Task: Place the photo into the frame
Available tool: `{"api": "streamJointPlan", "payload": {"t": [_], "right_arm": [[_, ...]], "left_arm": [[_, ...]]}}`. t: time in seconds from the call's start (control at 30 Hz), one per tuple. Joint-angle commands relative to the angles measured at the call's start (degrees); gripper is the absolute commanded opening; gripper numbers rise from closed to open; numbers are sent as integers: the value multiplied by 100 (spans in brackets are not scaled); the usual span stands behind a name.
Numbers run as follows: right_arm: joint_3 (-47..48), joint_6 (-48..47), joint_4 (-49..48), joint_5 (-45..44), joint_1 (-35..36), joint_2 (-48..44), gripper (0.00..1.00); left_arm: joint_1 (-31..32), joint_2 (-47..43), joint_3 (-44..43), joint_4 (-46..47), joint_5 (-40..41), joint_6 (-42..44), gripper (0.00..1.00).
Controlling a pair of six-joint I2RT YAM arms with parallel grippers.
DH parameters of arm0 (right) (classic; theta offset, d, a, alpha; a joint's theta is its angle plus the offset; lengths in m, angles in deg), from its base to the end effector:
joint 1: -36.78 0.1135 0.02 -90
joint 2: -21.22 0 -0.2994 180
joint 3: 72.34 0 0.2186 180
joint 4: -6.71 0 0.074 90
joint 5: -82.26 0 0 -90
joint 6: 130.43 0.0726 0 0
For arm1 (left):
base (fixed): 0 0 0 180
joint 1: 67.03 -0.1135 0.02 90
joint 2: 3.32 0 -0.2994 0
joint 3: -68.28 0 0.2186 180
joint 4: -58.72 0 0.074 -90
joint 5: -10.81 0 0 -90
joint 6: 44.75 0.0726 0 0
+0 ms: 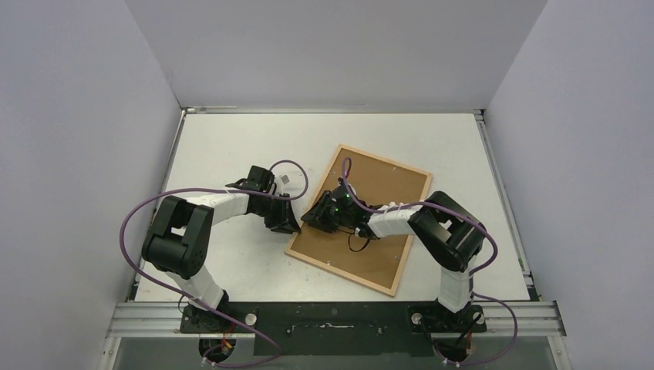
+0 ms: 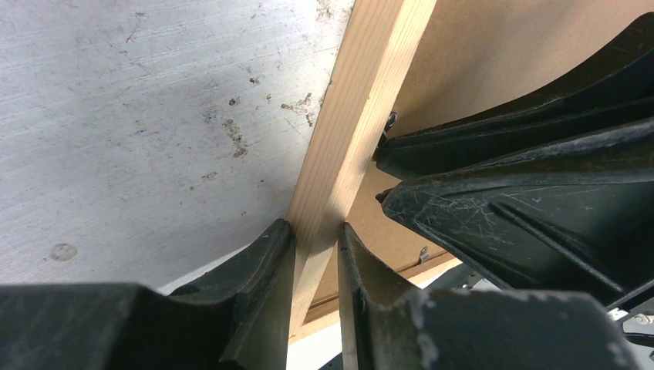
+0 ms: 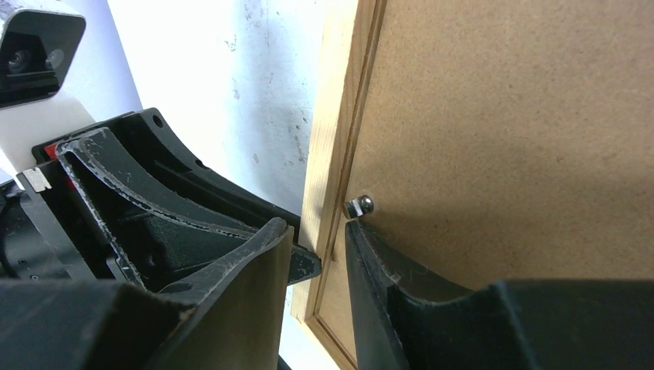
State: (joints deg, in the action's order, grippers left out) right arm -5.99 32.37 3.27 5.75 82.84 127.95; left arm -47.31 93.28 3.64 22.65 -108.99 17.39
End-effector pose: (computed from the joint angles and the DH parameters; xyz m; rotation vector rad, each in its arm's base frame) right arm 0.2572 0.2913 0.1717 0.4474 2.5395 1.2613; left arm 0.2619 -0.1322 0.1682 -0.0556 2.8634 -0.9203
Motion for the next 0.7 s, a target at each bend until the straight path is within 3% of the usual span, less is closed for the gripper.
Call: {"api": "streamJointPlan", "payload": {"t": [0.0,0.67], "right_arm": [[-143,-113,-378,-322,26,247,34],[-314,-134,-703,-600,-18,352,35]], "left_arm": [[128,147,121,-295,230,-17,13],[128,246,59,-345,236,-42,12]]}}
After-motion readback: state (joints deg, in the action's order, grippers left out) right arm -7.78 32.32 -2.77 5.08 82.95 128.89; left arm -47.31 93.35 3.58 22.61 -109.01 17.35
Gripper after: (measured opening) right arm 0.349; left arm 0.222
